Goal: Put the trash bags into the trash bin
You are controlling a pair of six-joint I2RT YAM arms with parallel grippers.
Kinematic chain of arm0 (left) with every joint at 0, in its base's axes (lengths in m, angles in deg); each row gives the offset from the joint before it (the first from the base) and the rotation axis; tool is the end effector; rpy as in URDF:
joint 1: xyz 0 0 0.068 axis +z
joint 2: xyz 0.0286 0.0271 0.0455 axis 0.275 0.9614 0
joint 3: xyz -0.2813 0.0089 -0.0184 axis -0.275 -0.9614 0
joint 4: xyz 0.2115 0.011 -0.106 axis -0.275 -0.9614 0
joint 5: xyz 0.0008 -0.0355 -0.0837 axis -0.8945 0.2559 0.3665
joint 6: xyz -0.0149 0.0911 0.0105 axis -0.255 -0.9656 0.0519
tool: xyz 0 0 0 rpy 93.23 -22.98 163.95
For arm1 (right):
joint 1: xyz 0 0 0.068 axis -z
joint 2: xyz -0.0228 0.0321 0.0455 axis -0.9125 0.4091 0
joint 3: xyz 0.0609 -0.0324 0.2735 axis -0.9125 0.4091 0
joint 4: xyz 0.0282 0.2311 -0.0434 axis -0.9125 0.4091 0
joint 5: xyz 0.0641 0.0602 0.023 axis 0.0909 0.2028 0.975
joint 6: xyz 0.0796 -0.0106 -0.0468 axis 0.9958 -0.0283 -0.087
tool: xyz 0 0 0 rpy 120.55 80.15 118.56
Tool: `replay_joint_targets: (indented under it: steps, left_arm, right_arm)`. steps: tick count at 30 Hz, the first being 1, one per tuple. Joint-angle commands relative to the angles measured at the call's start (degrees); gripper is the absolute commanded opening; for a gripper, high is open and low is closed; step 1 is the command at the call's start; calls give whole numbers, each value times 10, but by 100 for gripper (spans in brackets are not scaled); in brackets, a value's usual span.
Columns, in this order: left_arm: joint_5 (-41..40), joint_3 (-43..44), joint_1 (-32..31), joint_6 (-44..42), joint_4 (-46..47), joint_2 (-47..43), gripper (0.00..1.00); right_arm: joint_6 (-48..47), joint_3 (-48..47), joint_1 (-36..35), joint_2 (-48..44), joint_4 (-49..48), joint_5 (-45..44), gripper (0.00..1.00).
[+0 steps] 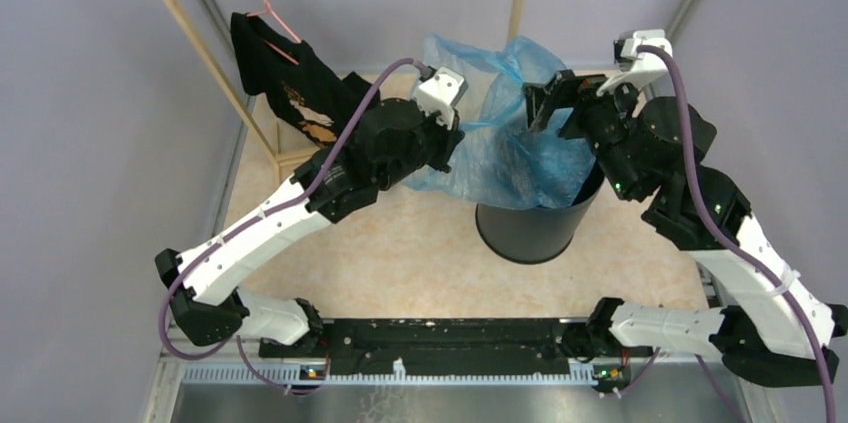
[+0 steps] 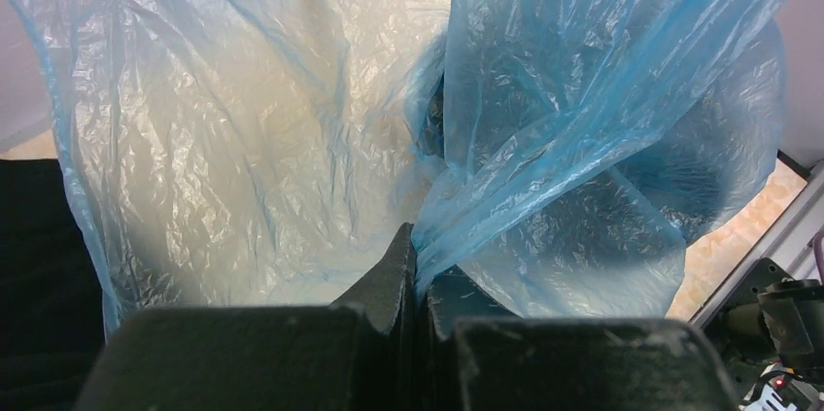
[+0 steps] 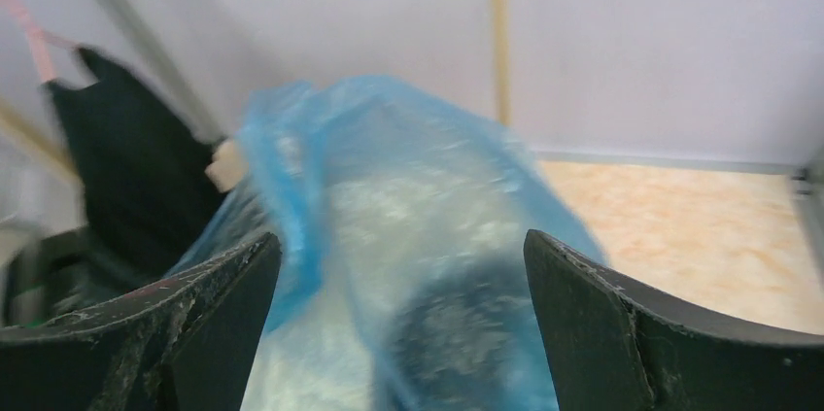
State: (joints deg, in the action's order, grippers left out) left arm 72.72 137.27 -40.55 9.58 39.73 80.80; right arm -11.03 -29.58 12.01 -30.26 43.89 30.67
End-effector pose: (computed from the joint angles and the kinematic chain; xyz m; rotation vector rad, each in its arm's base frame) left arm 0.1862 -0.2447 0.4474 0.6024 1.7673 -0.5641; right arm 0.1394 0.1070 0.5255 -0.0854 1.5380 0.3986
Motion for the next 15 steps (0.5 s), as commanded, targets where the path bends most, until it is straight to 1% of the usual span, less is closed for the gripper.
replay_joint_targets:
  steps: [1, 3, 5, 8, 10, 12, 13, 15]
  left_arm:
    - [-2, -3, 3, 7, -5, -34, 0]
    - [18, -9, 3, 6, 0, -45, 0]
    - [36, -17, 3, 6, 10, -57, 0]
    - [47, -25, 3, 8, 17, -66, 0]
    - [48, -24, 3, 11, 17, -66, 0]
    - [59, -20, 3, 13, 18, -65, 0]
    - [70, -14, 3, 14, 19, -63, 0]
    - [100, 4, 3, 11, 17, -57, 0]
  right_arm:
    - [-30, 2, 69, -9, -6, -72, 96]
    - [-9, 6, 158, -3, 16, 11, 96]
    - [20, 16, 254, 9, 32, 131, 96]
    - [67, 31, 357, 37, 30, 295, 96]
    - [90, 34, 398, 65, 24, 411, 94]
    - [104, 39, 404, 87, 15, 495, 88]
    - [109, 45, 404, 91, 13, 508, 85]
    - [111, 72, 404, 85, 6, 524, 84]
